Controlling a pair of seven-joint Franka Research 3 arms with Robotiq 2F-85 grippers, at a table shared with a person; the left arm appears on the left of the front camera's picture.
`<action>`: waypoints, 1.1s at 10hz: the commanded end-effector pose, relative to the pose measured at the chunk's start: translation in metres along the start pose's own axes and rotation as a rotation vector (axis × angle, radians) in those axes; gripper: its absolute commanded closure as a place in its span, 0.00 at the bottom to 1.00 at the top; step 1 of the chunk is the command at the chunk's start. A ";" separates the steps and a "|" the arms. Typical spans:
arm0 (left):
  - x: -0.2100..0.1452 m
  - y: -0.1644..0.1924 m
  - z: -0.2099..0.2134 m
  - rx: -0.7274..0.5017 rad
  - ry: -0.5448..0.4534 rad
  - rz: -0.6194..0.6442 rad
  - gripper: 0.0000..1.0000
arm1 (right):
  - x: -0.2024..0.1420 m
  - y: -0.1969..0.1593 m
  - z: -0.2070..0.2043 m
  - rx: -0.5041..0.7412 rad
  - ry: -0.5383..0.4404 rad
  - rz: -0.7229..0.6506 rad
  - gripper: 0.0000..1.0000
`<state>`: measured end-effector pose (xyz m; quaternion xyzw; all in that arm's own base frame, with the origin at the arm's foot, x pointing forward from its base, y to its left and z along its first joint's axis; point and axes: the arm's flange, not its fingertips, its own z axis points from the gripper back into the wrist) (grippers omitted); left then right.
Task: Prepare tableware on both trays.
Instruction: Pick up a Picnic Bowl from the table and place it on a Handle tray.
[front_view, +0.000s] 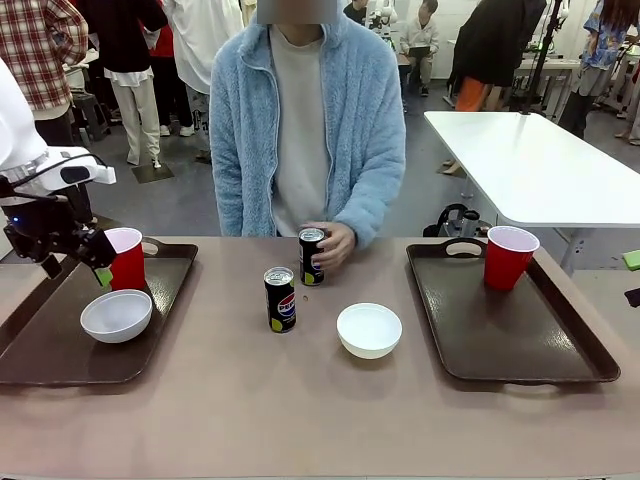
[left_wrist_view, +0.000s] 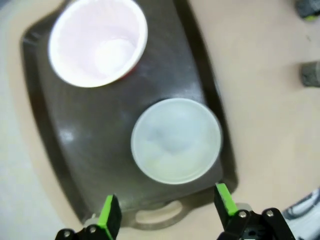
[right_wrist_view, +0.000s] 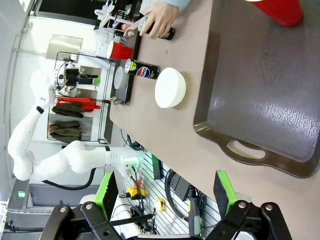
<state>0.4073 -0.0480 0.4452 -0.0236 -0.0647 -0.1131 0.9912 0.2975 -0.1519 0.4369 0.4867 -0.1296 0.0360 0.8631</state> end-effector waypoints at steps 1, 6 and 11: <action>0.008 0.022 0.026 -0.265 0.067 -0.059 0.00 | -0.006 0.015 0.004 -0.057 0.013 0.023 0.00; 0.019 0.123 0.062 -0.808 0.125 0.009 0.00 | -0.019 0.130 -0.049 -0.365 0.135 0.137 0.00; 0.006 0.208 0.053 -1.053 0.015 0.082 0.00 | -0.019 0.191 -0.168 -0.632 0.206 0.108 0.00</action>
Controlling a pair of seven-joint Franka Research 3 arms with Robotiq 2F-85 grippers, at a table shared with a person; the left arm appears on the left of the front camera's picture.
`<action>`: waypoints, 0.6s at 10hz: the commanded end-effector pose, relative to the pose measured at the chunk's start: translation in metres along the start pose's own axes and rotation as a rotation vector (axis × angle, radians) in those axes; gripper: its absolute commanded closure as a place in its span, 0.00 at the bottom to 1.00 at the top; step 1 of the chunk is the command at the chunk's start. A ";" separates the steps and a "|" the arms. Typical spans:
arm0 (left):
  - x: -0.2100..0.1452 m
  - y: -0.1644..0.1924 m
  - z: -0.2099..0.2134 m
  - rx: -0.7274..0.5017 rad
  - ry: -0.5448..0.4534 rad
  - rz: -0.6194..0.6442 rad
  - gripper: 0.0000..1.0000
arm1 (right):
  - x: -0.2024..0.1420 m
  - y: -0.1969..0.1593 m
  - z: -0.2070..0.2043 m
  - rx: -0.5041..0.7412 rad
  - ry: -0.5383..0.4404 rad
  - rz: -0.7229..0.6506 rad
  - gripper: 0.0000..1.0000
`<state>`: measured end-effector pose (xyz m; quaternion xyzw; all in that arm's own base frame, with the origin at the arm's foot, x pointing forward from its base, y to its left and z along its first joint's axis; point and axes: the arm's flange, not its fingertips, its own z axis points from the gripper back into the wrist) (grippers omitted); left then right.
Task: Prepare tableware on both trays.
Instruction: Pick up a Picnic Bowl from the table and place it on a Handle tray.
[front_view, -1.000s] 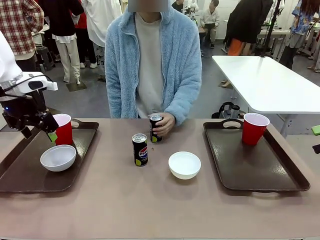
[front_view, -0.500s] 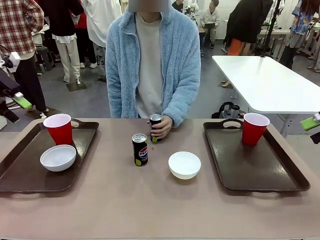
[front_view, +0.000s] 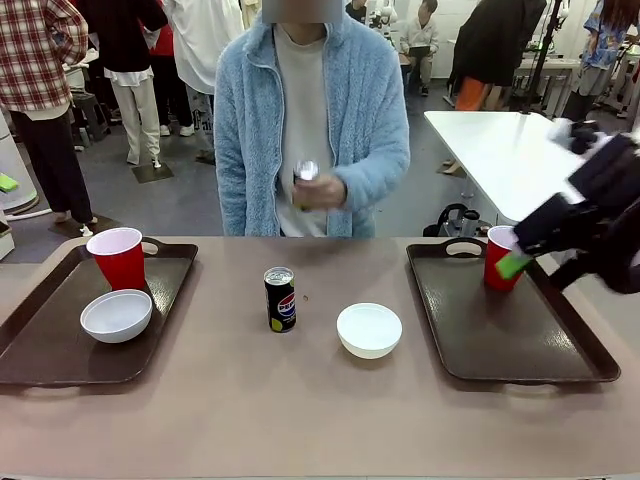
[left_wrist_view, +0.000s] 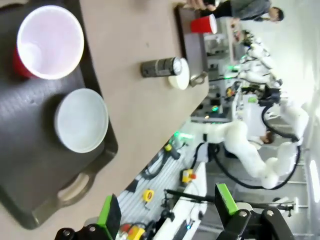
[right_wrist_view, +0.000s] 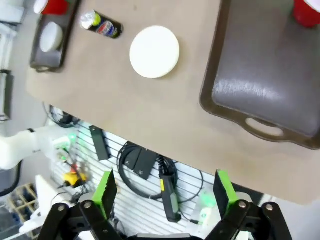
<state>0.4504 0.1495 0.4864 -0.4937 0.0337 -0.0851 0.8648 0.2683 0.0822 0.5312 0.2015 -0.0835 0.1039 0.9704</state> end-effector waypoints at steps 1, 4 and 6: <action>-0.010 0.005 0.025 -0.077 -0.129 -0.063 0.00 | 0.012 0.009 -0.041 -0.069 0.034 -0.052 0.00; -0.047 0.025 0.053 -0.125 -0.259 -0.075 0.00 | 0.040 0.015 -0.080 -0.128 0.044 -0.122 0.00; -0.057 0.045 0.070 -0.127 -0.300 -0.039 0.00 | 0.047 0.019 -0.097 -0.089 0.044 -0.103 0.00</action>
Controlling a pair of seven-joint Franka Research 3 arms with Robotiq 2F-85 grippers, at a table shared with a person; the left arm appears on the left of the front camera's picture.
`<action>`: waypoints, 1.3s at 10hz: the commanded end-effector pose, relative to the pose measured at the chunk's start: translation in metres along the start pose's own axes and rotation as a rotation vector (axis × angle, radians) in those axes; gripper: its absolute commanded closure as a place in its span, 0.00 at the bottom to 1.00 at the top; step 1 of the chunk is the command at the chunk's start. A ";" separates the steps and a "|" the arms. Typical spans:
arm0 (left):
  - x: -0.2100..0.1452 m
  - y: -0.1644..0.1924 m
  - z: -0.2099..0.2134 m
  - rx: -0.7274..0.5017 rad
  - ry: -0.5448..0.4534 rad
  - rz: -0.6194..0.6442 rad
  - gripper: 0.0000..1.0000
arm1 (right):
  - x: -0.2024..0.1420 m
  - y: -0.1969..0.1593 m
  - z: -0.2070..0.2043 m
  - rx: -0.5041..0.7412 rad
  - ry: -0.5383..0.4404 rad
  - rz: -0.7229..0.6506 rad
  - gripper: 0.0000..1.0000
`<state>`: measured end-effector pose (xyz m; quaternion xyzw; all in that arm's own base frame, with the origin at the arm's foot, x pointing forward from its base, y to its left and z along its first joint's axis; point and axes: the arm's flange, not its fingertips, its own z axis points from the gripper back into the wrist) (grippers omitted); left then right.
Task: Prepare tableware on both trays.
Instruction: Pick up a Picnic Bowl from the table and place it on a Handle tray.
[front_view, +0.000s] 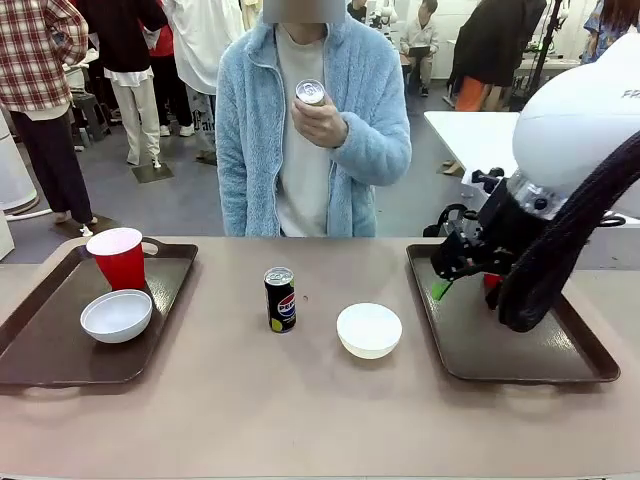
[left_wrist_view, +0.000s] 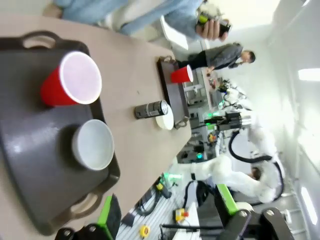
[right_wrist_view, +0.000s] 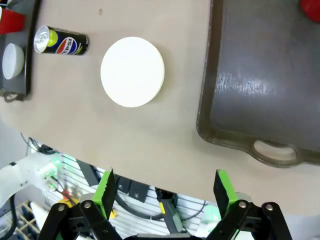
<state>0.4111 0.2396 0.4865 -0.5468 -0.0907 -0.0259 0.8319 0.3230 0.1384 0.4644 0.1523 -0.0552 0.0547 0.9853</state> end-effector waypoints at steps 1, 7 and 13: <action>0.002 0.019 0.003 -0.039 -0.010 0.009 0.00 | -0.006 -0.001 0.011 -0.005 -0.006 0.001 0.00; -0.003 0.022 0.002 -0.012 -0.006 0.036 0.00 | -0.030 -0.054 0.021 -0.150 0.046 0.036 0.00; -0.003 0.022 0.002 -0.012 -0.006 0.036 0.00 | -0.081 -0.120 0.045 -0.119 0.165 0.076 0.00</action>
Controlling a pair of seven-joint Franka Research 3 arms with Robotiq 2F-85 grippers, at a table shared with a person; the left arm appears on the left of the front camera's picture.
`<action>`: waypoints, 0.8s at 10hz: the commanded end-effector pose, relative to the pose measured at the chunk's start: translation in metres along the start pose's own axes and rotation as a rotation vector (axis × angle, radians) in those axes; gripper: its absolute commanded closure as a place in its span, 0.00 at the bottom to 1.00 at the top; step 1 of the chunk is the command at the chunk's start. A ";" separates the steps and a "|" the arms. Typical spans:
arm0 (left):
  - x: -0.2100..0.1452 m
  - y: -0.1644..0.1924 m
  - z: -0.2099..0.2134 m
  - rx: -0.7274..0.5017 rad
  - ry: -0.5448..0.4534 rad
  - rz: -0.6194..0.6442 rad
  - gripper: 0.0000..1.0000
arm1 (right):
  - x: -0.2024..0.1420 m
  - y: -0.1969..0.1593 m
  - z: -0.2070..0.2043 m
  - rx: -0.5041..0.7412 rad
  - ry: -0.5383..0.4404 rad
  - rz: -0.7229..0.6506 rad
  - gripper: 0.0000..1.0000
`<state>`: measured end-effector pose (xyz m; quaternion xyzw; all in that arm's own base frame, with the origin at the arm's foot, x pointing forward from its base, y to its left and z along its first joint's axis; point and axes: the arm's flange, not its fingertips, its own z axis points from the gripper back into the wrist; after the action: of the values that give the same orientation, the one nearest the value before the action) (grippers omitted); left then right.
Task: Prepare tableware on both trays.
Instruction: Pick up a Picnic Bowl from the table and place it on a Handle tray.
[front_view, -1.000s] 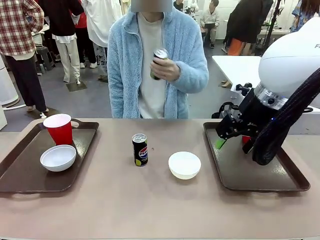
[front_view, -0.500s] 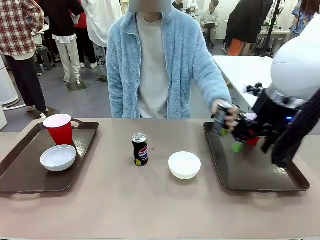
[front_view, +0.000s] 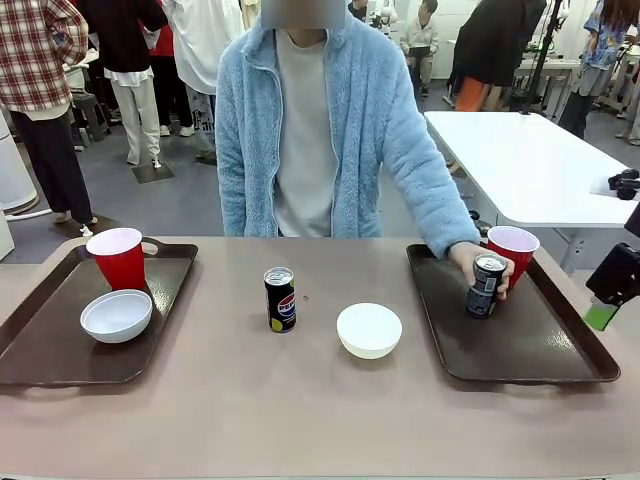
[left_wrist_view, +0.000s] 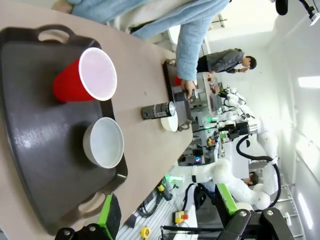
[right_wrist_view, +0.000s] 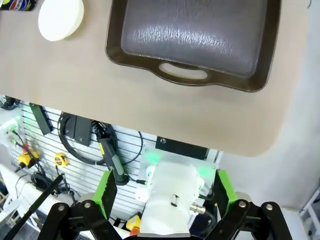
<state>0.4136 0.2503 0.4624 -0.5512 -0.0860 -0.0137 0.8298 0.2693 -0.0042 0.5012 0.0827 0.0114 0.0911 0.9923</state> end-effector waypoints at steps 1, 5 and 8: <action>-0.002 -0.004 0.002 -0.005 0.001 0.010 0.00 | -0.014 0.002 -0.043 0.020 0.012 0.015 0.00; -0.002 -0.004 0.002 -0.005 0.001 0.010 0.00 | 0.005 0.020 -0.044 0.008 -0.042 -0.007 0.00; -0.002 -0.004 0.002 -0.005 0.001 0.010 0.00 | 0.069 0.077 -0.054 -0.013 -0.044 -0.052 0.00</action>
<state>0.4136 0.2501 0.4626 -0.5512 -0.0860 -0.0139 0.8298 0.3049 0.0674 0.4788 0.0803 -0.0077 0.0848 0.9931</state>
